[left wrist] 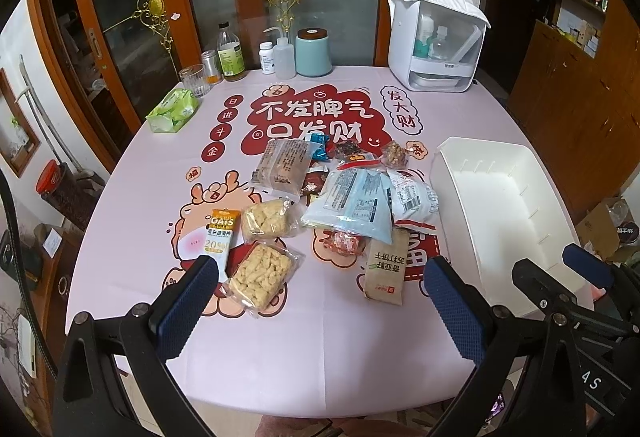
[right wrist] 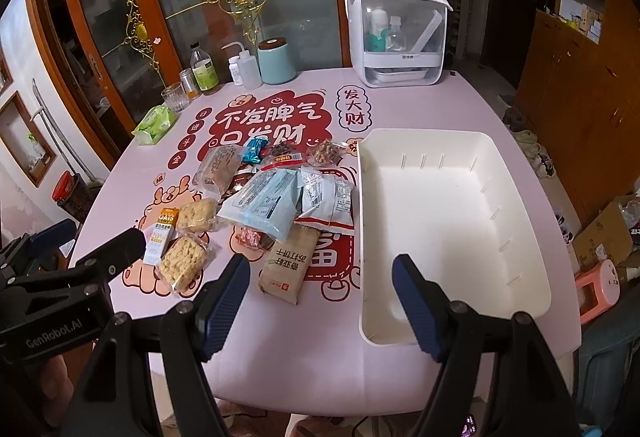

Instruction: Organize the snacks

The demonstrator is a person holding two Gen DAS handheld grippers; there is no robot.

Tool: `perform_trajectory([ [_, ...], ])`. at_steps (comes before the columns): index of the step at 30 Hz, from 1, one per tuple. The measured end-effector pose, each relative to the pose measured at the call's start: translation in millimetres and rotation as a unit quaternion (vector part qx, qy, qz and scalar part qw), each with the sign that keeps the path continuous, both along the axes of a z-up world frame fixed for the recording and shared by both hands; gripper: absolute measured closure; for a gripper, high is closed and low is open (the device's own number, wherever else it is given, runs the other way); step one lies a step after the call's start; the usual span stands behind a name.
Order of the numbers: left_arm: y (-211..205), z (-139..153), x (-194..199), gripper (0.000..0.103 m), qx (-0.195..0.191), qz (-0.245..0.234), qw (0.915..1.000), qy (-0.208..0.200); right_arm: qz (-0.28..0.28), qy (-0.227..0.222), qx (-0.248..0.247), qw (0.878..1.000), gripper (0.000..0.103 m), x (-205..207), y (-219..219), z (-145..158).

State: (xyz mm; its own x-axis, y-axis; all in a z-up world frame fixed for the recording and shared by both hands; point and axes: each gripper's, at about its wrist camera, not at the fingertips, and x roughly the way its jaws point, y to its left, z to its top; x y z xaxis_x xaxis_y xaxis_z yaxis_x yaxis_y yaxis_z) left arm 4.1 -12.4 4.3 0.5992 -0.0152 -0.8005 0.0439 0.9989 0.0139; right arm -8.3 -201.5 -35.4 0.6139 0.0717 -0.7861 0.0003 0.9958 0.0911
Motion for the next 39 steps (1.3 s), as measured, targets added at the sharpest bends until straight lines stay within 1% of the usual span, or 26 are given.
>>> perform_trajectory([
  [9,-5.0,2.4,-5.7,0.001,-0.002,0.000,1.0000,-0.003,0.003,-0.002,0.009,1.000,0.029,-2.4,-2.6,1.7],
  [15,-4.5,5.0,-8.2,0.001,-0.012,-0.006,0.9999,-0.005,0.002,-0.003,0.011,1.000,0.029,-2.9,-3.4,2.8],
  [21,-3.9,4.8,-7.0,0.001,-0.016,-0.010,0.9998,-0.006,0.003,-0.005,0.015,1.000,0.029,-3.4,-4.1,3.9],
  [24,-3.2,2.8,-5.9,0.001,-0.017,-0.010,0.9998,-0.005,0.004,-0.007,0.017,1.000,0.032,-3.5,-4.7,6.3],
  [33,-2.8,3.3,-4.0,0.001,-0.020,-0.019,0.9996,-0.011,-0.003,-0.010,0.020,1.000,0.032,-4.4,-1.4,7.6],
  [39,1.8,7.0,-3.4,0.001,-0.023,-0.016,0.9995,-0.015,-0.008,-0.010,0.018,1.000,0.032,-2.6,0.3,6.3],
])
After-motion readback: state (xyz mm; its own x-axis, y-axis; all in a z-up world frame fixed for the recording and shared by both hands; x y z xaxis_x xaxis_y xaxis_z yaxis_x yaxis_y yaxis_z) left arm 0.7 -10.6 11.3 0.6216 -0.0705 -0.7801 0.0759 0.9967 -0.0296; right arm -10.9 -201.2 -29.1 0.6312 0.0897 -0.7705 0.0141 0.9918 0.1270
